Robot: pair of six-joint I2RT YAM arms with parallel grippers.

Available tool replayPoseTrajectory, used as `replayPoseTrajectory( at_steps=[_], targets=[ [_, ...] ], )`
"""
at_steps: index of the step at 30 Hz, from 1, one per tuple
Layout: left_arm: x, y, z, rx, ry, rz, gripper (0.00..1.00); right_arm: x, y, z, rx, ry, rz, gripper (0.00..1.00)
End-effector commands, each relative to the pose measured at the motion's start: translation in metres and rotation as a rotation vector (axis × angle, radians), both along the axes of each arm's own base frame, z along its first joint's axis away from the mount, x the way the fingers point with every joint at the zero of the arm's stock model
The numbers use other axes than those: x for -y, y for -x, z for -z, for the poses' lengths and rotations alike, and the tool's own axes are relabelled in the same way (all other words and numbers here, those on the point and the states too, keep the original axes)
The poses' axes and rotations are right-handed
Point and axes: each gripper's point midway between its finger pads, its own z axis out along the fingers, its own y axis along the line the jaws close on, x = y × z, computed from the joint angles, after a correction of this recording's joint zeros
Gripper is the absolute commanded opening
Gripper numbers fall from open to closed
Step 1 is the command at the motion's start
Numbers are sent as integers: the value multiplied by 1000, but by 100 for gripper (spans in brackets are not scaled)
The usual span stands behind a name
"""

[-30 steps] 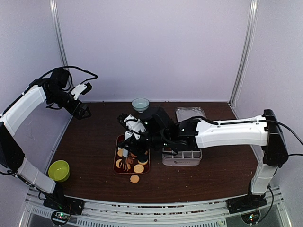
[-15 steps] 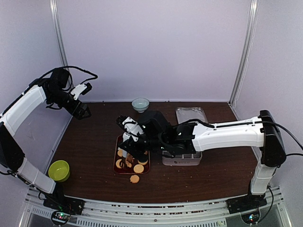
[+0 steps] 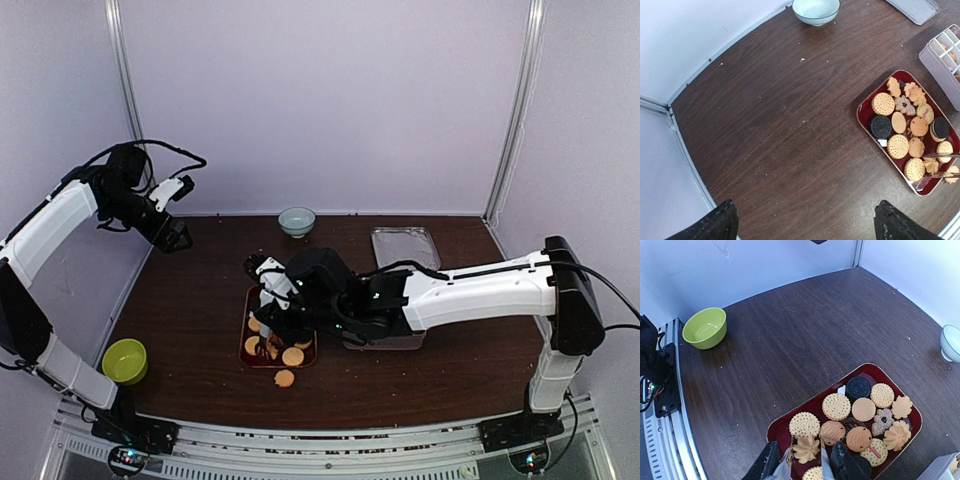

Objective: Pack the cookies
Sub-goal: Pick up the fake cookies from the plate, then place the fake cookies in the empty pocket of the box.

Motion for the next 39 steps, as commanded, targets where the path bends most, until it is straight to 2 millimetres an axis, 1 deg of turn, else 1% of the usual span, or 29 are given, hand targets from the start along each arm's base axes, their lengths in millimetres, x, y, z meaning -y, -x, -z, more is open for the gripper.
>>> replayPoseTrajectory(
  at_steps=[1,4,7,9,11,13,16,19,20,23,26,28,31,39],
  targets=[
    [-3,4,-7,23,-3,4,98,10,-6,-17,38,-23,43,13],
    [-2,4,-7,22,-2,5,98,15,-9,-35,62,-50,66,9],
    [-3,4,-7,23,-2,4,98,27,-16,-61,74,-102,91,7],
    [-3,4,-7,24,-3,3,98,41,-23,-81,75,-156,111,7],
    [-2,4,-8,25,-2,4,98,59,-33,-93,72,-198,141,6],
    [-2,4,-8,25,-2,4,98,80,-43,-98,64,-222,174,5],
    [-3,4,-8,27,-4,2,98,114,-57,-95,62,-219,236,3],
    [-3,4,-8,28,-7,3,98,149,-65,-84,61,-186,306,2],
    [-3,4,-7,26,-9,3,98,161,-66,-77,61,-169,328,2],
    [-2,4,-7,22,-4,6,98,195,-69,-66,67,-129,394,2],
    [-2,3,-6,18,-1,7,98,218,-69,-54,62,-104,439,2],
    [-1,3,-5,17,1,7,98,227,-68,-51,63,-102,457,2],
    [0,3,-6,17,4,10,98,233,-68,-49,63,-98,471,2],
    [-1,3,-9,26,2,7,98,234,-66,-50,60,-95,467,2]
  ],
)
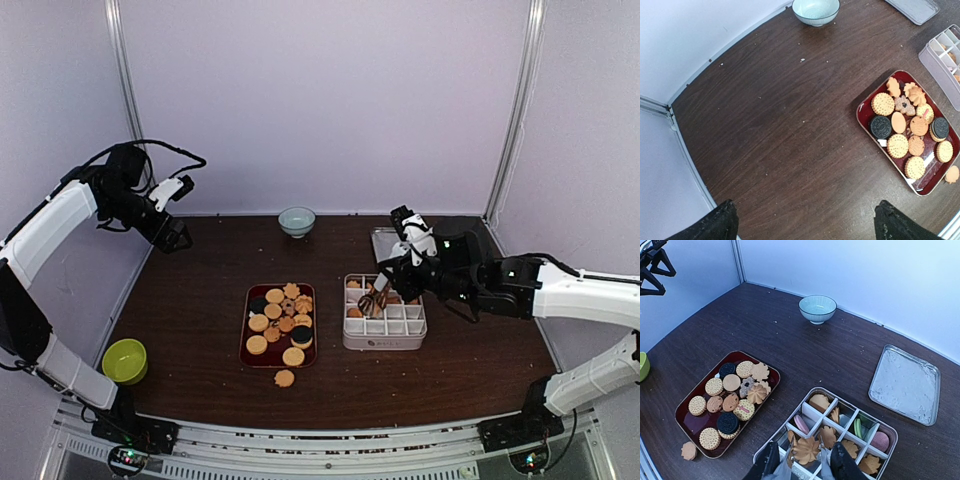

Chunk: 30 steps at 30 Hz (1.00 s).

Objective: Pack the cookies
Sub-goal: Place the fake cookies in the empty pocket of the box.

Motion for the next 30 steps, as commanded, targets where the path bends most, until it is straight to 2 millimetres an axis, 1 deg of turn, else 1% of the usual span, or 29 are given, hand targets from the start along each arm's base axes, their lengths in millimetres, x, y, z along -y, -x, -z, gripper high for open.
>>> replayPoseTrajectory(
  at_steps=[1,7,8,10,11,19,30],
  targets=[
    [-1,3,-7,23,0,6,97,7,-1,-10,20,-20,24,3],
    [0,2,-8,24,6,10,98,8,2,-14,19,-25,13,13],
    [0,2,-9,25,7,10,98,8,3,-15,19,-27,10,16],
    [-1,2,-9,26,5,9,98,8,4,-19,24,-37,6,29],
    [0,2,-9,27,6,9,98,8,5,-21,28,-40,4,31],
    [-1,2,-10,26,6,8,98,5,5,-30,35,-52,-12,33],
    [1,2,-9,20,10,12,98,0,5,-27,25,-50,-30,39]
  ],
)
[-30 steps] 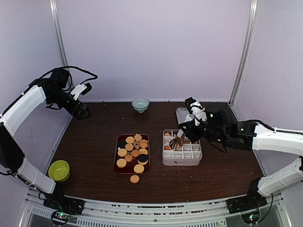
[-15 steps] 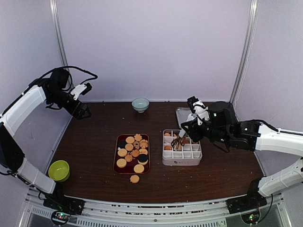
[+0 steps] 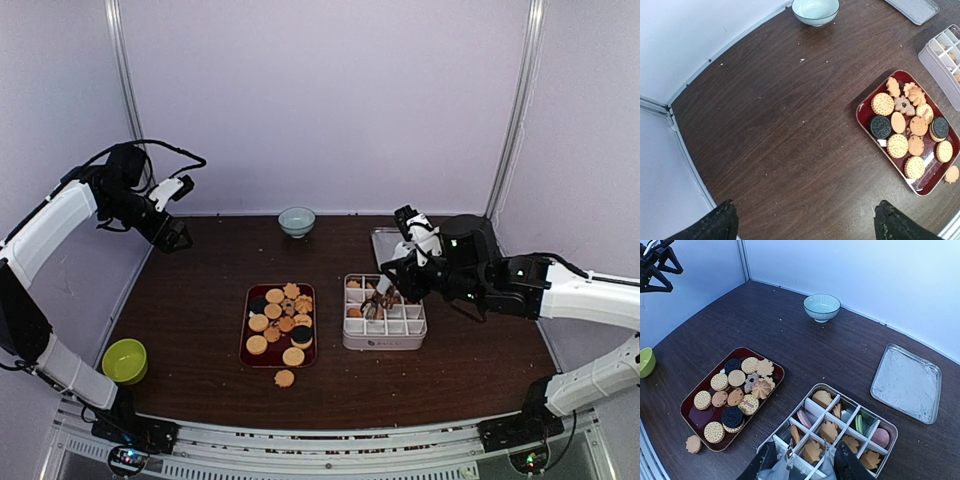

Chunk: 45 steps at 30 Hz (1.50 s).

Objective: Pack the cookies
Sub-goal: Place the fake cookies in the empty pocket of the box, then pick up the fake cookies from the plate.

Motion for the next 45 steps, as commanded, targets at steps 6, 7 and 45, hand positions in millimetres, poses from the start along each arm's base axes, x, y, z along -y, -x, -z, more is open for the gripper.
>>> replayPoseTrajectory(
  at_steps=[6,7,45],
  targets=[
    [1,2,-10,21,12,13,98,-7,-5,-27,44,-61,-7,37],
    [1,2,-9,20,12,12,98,-8,-5,-29,48,-67,-13,36],
    [-14,2,0,-6,-13,-30,98,-221,-12,-16,97,-12,-277,35]
  ],
)
